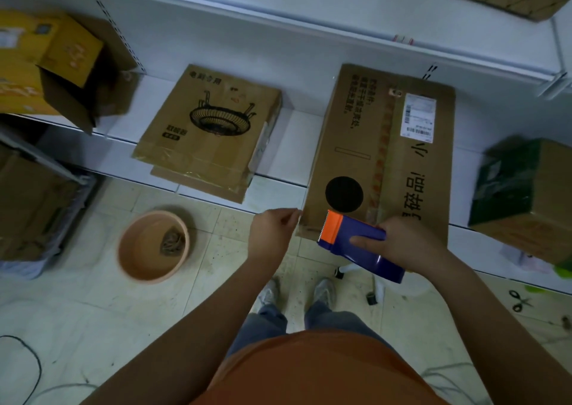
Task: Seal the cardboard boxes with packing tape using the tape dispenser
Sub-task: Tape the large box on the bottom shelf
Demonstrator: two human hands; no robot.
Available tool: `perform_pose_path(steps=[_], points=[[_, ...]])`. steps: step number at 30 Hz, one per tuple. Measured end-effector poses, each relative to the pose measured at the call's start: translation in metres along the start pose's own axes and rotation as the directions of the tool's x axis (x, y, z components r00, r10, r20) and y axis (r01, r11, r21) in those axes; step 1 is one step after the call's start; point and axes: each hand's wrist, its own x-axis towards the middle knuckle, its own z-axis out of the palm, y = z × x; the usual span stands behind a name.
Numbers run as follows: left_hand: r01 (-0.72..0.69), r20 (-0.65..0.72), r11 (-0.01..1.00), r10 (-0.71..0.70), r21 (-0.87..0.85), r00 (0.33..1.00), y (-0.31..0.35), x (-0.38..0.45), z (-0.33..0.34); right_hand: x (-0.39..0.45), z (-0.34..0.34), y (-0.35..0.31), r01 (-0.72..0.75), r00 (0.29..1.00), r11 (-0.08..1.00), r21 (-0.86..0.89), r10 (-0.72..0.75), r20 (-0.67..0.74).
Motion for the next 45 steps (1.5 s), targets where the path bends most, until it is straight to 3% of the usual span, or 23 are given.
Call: perform_pose_path(steps=[2,6,12,20,23,26,28,30,32,34,36,38,43,45], points=[[-0.042,0.054,0.997,0.038,0.060,0.998,0.005,-0.007,0.007,0.000,0.000,0.000,0.000,1.000,1.000,0.008,0.000,0.001],[0.161,0.068,0.986,-0.158,-0.039,0.985,0.002,-0.006,0.019,-0.002,0.002,-0.001,0.000,1.000,1.000,-0.014,0.000,-0.003],[0.264,0.215,0.964,-0.265,0.033,0.940,0.011,0.004,0.013,-0.010,0.005,-0.010,0.003,1.000,0.998,-0.059,-0.003,0.007],[0.264,0.248,0.965,-0.252,-0.013,0.935,0.006,0.010,0.014,-0.015,0.008,-0.012,-0.011,0.998,0.987,-0.162,0.001,-0.059],[0.203,0.282,0.966,-0.242,0.160,0.928,-0.001,0.011,0.014,-0.015,0.013,-0.008,-0.027,0.998,0.989,-0.143,0.018,-0.061],[0.192,0.188,0.895,-0.286,0.403,0.940,-0.008,0.011,0.011,-0.015,0.016,-0.007,-0.032,0.998,0.991,-0.130,0.023,-0.066],[0.229,0.155,0.869,-0.324,0.439,0.933,-0.004,0.013,0.011,-0.015,0.016,-0.007,-0.023,0.998,0.994,-0.111,0.016,-0.067],[0.299,0.206,0.887,-0.385,0.352,0.900,0.003,0.018,0.010,-0.015,0.015,-0.007,-0.006,0.997,0.995,-0.103,-0.001,-0.073],[0.441,0.304,0.891,-0.453,0.113,0.838,0.014,0.018,0.014,-0.014,0.013,-0.005,0.006,0.998,0.994,-0.111,-0.013,-0.065],[0.626,0.402,0.772,-0.542,-0.110,0.738,0.029,0.011,0.016,-0.013,0.012,-0.004,0.026,0.997,0.992,-0.122,-0.034,-0.062],[0.698,0.401,0.684,-0.590,-0.212,0.701,0.040,0.006,0.019,-0.012,0.010,-0.003,0.058,0.996,0.993,-0.106,-0.065,-0.061],[0.717,0.369,0.645,-0.619,-0.267,0.694,0.043,0.002,0.022,-0.012,0.009,0.000,0.071,0.995,0.990,-0.126,-0.079,-0.056],[0.695,0.327,0.667,-0.616,-0.266,0.717,0.052,-0.003,0.031,-0.006,0.013,0.005,0.134,0.984,0.972,-0.192,-0.153,-0.089],[0.726,0.334,0.634,-0.646,-0.265,0.686,0.057,-0.004,0.040,-0.007,0.014,0.004,0.140,0.983,0.971,-0.196,-0.160,-0.088]])
